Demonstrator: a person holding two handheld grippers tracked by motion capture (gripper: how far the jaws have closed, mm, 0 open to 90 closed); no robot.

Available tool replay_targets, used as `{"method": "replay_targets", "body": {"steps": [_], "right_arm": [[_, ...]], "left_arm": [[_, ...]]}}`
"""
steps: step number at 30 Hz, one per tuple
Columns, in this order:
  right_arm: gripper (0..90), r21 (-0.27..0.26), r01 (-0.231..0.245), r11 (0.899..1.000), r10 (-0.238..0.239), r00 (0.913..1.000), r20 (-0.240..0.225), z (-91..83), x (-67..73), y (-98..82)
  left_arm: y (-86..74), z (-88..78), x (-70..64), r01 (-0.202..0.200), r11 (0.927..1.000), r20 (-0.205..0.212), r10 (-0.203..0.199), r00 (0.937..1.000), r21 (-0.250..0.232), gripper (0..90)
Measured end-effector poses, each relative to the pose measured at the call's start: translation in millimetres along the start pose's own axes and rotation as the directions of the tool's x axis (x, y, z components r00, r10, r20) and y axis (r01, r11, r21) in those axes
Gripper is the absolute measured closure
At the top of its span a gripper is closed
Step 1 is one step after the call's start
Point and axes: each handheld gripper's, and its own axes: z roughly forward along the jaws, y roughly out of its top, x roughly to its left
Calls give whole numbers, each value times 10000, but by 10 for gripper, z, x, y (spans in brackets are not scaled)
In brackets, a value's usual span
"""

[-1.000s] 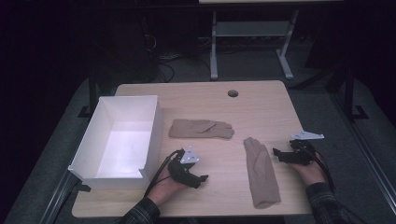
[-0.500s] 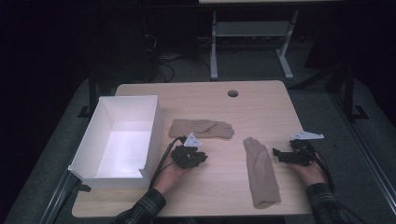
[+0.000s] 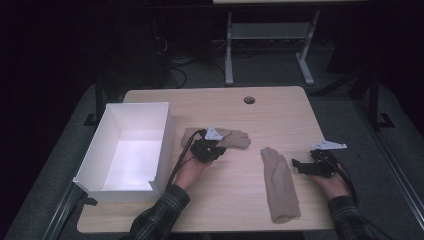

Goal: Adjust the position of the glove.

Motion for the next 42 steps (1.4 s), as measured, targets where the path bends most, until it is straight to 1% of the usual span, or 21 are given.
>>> {"method": "replay_targets", "body": {"steps": [3,6,8,10,12,14,17,19,21,23,24,26,27,28,29,31,32,33,34,40,42], "right_arm": [[161,1,4,10000,-4,10000,0,0,0,0],[162,-2,6,10000,-6,10000,1,0,0,0],[162,0,5,10000,-5,10000,-1,0,0,0],[162,-2,7,10000,-7,10000,0,0,-1,0],[162,-1,6,10000,-6,10000,0,0,0,0],[162,1,5,10000,-5,10000,-3,0,0,0],[162,0,1,10000,-1,10000,0,0,0,0],[162,-1,1,10000,-1,10000,0,0,0,0],[162,0,0,10000,0,10000,1,0,0,0],[162,0,2,10000,-2,10000,2,0,0,0],[162,-1,3,10000,-3,10000,2,0,0,0],[162,1,-1,10000,1,10000,0,0,0,0],[162,-3,7,10000,-7,10000,2,0,0,-1],[162,2,-1,10000,1,10000,1,0,0,0],[162,-1,5,10000,-5,10000,0,0,0,0],[162,-1,5,10000,-5,10000,1,0,0,0],[162,2,0,10000,0,10000,0,0,0,0],[162,-1,2,10000,-2,10000,-1,0,0,0],[162,4,3,10000,-3,10000,-2,0,0,0],[162,0,2,10000,-2,10000,1,0,0,0],[162,1,3,10000,-3,10000,-2,0,0,0]], "left_arm": [[34,37,79,92,9999,-153,-94,9998,-91,896],[67,79,167,156,9998,-230,-158,9996,-80,896],[85,121,228,77,10000,-311,-78,9995,-25,896],[83,169,266,119,9999,-348,-119,9993,-23,896],[69,233,313,173,9998,-427,-169,9989,104,896],[58,280,332,215,9997,-412,-209,9989,135,895],[26,387,341,84,9989,-500,-62,9987,451,896],[11,413,339,216,9992,-423,-201,9989,342,897],[16,419,330,249,9992,-397,-236,9989,323,896],[22,420,330,133,9992,-385,-119,9992,376,897],[23,428,321,232,9993,-333,-222,9992,310,896],[31,438,310,238,9992,-255,-230,9994,316,896],[38,453,289,405,9988,-140,-401,9991,262,897],[48,466,279,319,9992,-97,-317,9995,250,897],[57,476,256,401,9989,-43,-400,9992,263,897],[90,507,211,150,9994,32,-151,9999,306,897],[105,527,183,140,9995,72,-142,9999,288,897],[114,542,155,235,9994,124,-239,9996,264,897],[133,559,138,118,9995,160,-123,9998,302,897],[242,686,-7,-48,9997,426,38,9991,241,896],[264,715,-39,-81,9998,451,71,9990,200,896]]}}
